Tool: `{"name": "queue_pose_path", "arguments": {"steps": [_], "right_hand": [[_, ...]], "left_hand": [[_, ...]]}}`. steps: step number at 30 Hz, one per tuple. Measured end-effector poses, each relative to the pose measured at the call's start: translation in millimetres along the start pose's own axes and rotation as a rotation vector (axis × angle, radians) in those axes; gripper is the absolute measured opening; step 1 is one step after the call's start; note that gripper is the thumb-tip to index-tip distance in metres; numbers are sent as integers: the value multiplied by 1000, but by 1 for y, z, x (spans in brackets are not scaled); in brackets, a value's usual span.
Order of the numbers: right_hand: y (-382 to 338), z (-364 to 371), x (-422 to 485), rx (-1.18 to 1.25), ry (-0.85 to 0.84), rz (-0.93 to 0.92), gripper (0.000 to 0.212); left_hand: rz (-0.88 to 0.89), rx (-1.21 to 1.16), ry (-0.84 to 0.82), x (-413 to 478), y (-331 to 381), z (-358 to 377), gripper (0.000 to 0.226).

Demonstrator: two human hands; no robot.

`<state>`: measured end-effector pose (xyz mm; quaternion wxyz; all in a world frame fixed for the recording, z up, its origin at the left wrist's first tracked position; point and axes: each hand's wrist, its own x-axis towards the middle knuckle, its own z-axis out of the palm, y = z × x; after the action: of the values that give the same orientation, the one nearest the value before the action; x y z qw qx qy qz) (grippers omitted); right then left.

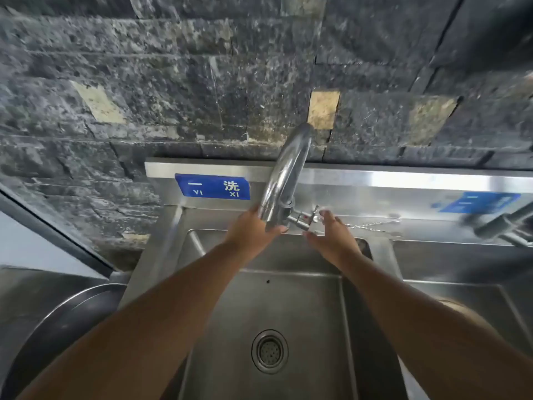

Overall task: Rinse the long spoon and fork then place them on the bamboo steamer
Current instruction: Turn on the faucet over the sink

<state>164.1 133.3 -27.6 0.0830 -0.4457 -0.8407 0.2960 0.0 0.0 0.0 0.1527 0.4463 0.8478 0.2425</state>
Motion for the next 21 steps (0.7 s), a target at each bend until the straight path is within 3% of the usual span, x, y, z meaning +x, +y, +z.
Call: {"name": "queue_pose_path", "arguments": {"steps": [4, 8, 11, 21], "right_hand": [[-1, 2, 23, 116, -40, 7, 61], [-2, 7, 40, 314, -87, 84, 48], [-1, 11, 54, 409, -156, 144, 37], [2, 26, 67, 548, -152, 165, 38]], "left_hand": [[-68, -131, -49, 23, 8, 14, 73], [58, -50, -21, 39, 25, 18, 59], [69, -114, 9, 44, 35, 16, 47], [71, -136, 40, 48, 37, 17, 35]]}}
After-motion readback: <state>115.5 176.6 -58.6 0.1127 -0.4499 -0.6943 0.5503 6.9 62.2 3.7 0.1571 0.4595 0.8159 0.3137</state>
